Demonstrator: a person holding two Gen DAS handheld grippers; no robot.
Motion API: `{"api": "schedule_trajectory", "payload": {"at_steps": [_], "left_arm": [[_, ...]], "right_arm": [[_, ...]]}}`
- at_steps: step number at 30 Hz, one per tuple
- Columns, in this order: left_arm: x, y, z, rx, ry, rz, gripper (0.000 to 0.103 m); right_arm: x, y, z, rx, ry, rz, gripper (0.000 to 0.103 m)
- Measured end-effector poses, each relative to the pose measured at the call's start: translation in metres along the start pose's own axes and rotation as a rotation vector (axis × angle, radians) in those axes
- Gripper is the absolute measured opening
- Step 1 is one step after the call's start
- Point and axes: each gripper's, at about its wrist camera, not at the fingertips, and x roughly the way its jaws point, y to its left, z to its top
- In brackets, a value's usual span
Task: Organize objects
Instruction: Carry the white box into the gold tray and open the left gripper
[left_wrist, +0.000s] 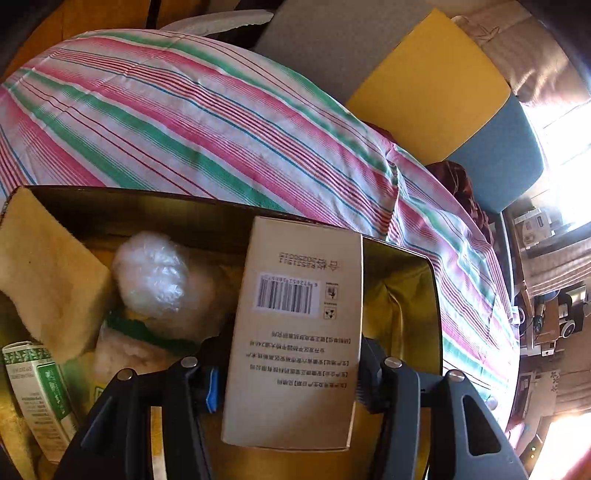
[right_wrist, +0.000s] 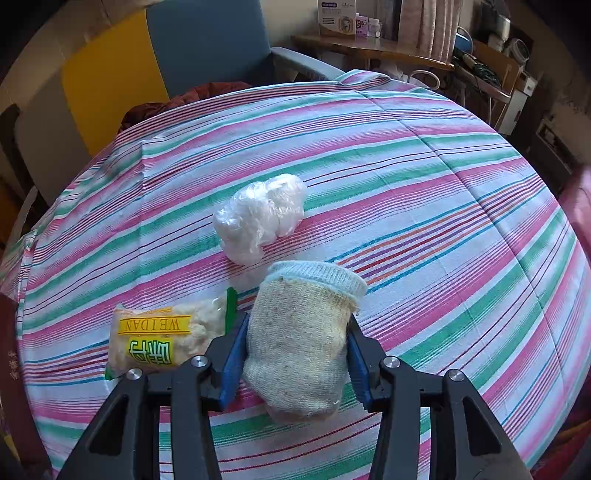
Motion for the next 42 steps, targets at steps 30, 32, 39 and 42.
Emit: {"api": "schedule_trajectory", "payload": {"at_steps": [30, 32, 39, 42], "left_arm": [[-0.052, -0.021, -0.07, 0.387, -0.13, 0.181, 0.041], [-0.042, -0.021, -0.068, 0.386, -0.108, 0.203, 0.04], [-0.037, -0.02, -0.062, 0.351, -0.11, 0.201, 0.039], [-0.051, -0.022, -0.066, 0.358, -0.137, 0.19, 0.039]], "right_arm": [[-0.007, 0.001, -0.002, 0.01, -0.011, -0.004, 0.049], [-0.009, 0.0, -0.002, 0.014, -0.015, -0.007, 0.049], [-0.013, -0.003, 0.0, 0.025, -0.04, -0.006, 0.049], [-0.015, -0.003, 0.001, 0.023, -0.049, -0.009, 0.049]]}}
